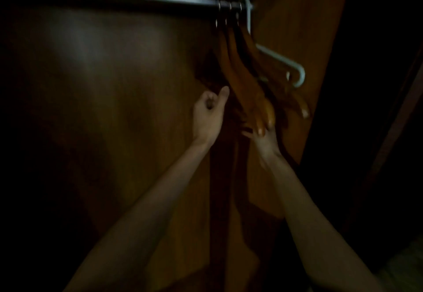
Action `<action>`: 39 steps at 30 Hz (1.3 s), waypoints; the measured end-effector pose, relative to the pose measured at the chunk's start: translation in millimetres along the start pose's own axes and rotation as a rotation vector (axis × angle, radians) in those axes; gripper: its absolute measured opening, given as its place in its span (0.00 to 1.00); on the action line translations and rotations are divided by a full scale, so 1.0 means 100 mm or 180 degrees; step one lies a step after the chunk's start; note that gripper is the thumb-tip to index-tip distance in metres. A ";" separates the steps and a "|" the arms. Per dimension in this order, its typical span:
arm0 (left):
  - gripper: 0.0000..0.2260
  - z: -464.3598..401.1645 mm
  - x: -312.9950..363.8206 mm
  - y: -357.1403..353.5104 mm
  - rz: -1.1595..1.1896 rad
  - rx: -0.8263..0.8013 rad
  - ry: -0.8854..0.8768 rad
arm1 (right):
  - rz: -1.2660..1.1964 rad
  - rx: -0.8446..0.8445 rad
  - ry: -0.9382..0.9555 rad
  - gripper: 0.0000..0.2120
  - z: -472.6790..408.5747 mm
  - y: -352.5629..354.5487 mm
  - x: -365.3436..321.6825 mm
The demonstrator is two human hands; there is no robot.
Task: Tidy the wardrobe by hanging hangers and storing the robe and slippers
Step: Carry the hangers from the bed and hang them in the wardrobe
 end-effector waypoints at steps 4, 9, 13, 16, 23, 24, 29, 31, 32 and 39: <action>0.13 0.56 -0.75 -0.10 -0.0279 -0.0466 0.0178 | 0.0685 -0.0192 -0.0109 0.10 0.46 0.10 0.63; 0.09 1.35 -1.88 -0.26 -0.0633 -0.1212 0.0959 | 0.1222 -0.0061 -0.0651 0.11 0.91 0.41 1.65; 0.07 2.05 -2.57 -0.38 -0.0773 -0.1770 0.1507 | 0.1540 -0.0097 -0.1146 0.11 1.31 0.65 2.41; 0.11 2.65 -3.04 -0.38 -0.1038 -0.2336 0.1987 | 0.1609 -0.0012 -0.1629 0.13 1.63 0.82 3.00; 0.11 3.91 -3.74 -0.25 -0.1333 -0.3277 0.2697 | 0.1570 0.0261 -0.2757 0.06 2.76 1.24 4.19; 0.08 4.06 -3.79 -0.23 -0.1412 -0.3401 0.2734 | 0.1555 0.0320 -0.2850 0.03 2.95 1.30 4.31; 0.12 5.00 -3.99 -0.20 -0.1913 -0.4487 0.2928 | 0.1262 0.1007 -0.3478 0.07 4.18 1.60 4.61; 0.11 5.28 -3.97 -0.19 -0.2080 -0.4913 0.2910 | 0.1032 0.1283 -0.3676 0.06 4.64 1.68 4.70; 0.10 5.45 -3.92 -0.20 -0.2137 -0.5143 0.2848 | 0.0879 0.1456 -0.3773 0.05 4.91 1.72 4.73; 0.11 6.72 -3.54 -0.27 -0.2594 -0.6497 0.2228 | 0.0014 0.2842 -0.4148 0.04 6.87 1.70 4.68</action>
Point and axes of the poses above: each hand's wrist, its own z-axis away from the middle knuckle, its own y-axis out of the back of the hand, x = y × z, the point moved 7 cm from there along -z, towards the middle knuckle, and after that the axes turned 1 degree about -z, right-handed, at the moved point
